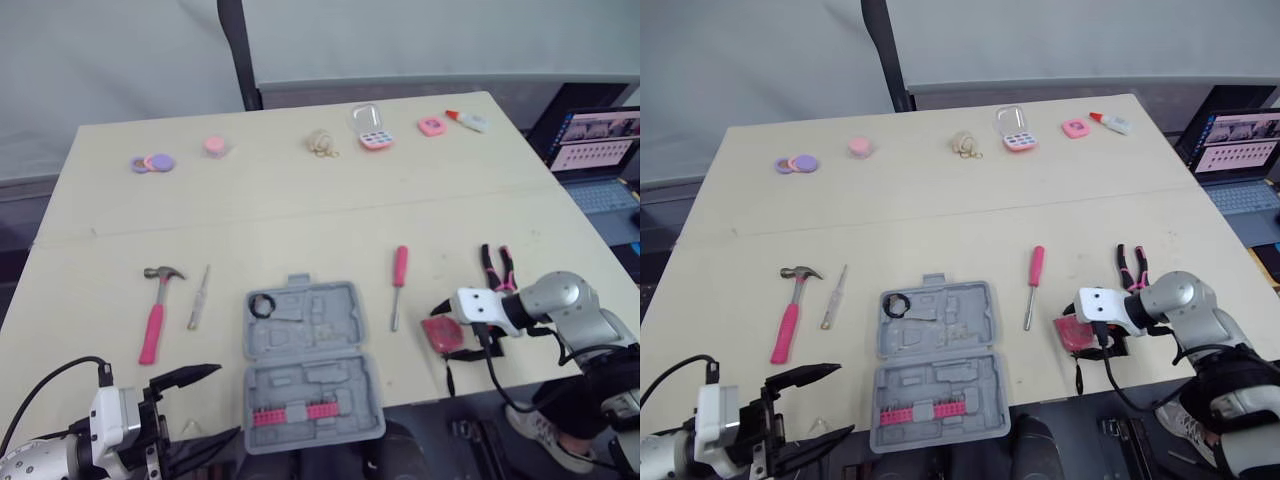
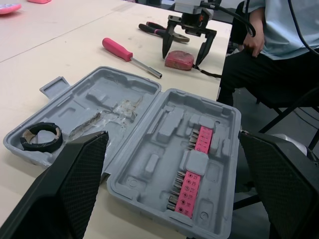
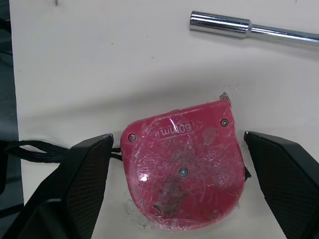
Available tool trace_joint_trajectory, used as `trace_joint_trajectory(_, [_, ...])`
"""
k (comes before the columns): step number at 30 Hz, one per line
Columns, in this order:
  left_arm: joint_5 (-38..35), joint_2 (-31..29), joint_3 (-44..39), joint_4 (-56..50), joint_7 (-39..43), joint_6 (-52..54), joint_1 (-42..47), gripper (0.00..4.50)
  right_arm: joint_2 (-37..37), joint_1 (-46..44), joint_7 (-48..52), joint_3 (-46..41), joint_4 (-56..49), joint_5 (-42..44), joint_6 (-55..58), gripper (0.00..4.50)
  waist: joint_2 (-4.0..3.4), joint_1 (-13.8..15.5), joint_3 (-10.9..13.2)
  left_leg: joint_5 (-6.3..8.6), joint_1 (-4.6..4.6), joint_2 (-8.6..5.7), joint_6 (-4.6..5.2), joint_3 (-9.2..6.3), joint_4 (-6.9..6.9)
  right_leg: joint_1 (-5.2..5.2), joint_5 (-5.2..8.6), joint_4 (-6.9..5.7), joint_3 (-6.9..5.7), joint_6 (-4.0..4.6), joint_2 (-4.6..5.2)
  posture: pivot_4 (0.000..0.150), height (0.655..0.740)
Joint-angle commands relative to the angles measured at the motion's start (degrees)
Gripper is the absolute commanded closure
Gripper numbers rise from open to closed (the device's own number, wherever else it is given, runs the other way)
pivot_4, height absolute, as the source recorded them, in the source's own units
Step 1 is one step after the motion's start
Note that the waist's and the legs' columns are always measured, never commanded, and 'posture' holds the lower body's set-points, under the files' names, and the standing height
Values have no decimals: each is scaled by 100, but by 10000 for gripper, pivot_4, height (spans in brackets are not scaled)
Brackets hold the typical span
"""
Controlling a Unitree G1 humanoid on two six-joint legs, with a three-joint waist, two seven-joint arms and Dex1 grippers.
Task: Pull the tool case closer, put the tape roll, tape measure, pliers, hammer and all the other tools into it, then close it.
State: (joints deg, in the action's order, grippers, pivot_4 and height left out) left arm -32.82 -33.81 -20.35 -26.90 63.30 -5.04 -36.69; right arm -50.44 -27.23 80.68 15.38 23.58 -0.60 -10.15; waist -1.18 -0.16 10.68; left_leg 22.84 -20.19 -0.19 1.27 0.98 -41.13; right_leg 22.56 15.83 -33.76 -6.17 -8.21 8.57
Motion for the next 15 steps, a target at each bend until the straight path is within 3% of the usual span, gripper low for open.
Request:
trace_joint_trajectory(1, [-37, -22, -48, -131, 2, -64, 10, 0, 4, -14, 133, -33, 59, 40, -129, 527, 0, -1, 0, 0, 0, 0, 0, 0, 0, 0, 0, 0, 0, 0, 0, 1500, 7287])
trace_joint_trajectory(9, [-31, -33, -72, -164, -16, -58, 13, 0, 51, -42, 168, 1, 197, 28, -202, 527, 0, -3, 0, 0, 0, 0, 0, 1, 0, 0, 0, -2, 0, 0, 0, 1500, 7287])
trace_joint_trajectory(15, [4, -9, -10, -157, -17, -83, 19, 0, -78, -45, 376, -152, -306, 281, 243, 527, 0, -1, 0, 0, 0, 0, 0, 0, 0, 0, 0, -2, 0, 0, 0, 1500, 7287])
